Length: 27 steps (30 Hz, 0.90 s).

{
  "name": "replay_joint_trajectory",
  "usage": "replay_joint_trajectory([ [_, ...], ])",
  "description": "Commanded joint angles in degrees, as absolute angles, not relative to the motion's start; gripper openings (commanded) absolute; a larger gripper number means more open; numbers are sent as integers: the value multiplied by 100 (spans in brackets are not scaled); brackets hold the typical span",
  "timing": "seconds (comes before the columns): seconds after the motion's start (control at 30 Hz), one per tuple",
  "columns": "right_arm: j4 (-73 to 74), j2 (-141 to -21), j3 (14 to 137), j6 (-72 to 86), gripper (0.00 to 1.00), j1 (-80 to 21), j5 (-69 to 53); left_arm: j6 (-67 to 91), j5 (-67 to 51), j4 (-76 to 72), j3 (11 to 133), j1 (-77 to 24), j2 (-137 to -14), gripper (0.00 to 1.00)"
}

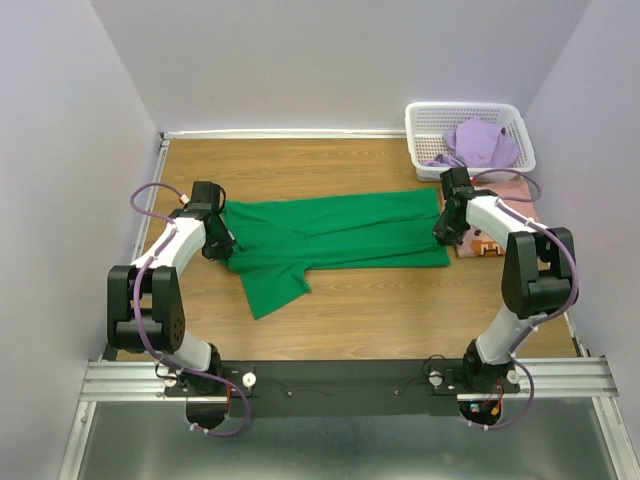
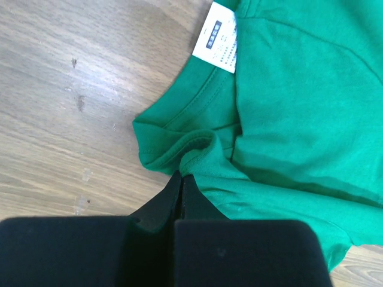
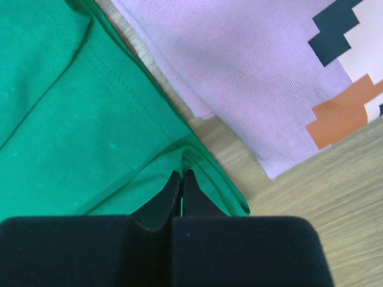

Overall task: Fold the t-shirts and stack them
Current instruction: Fold the tshirt

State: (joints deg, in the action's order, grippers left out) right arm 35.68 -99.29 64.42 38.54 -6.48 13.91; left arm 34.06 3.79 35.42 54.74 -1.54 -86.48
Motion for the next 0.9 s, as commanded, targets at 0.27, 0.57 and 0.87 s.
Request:
replay_joint_trajectory([
  [0.27,3261,-10160,6574,3709,1,-642,1758,3445,607,3252,5432,-79,-8631,0],
  [0.57,3261,-9906,6829,3683,1,-650,1793,3445,747,3234,5502,-79,-8534,0],
  [0.87,3243,-10177,6970,3691,1,-650,1828,3542,756,3050,5335,-70,-8683,0],
])
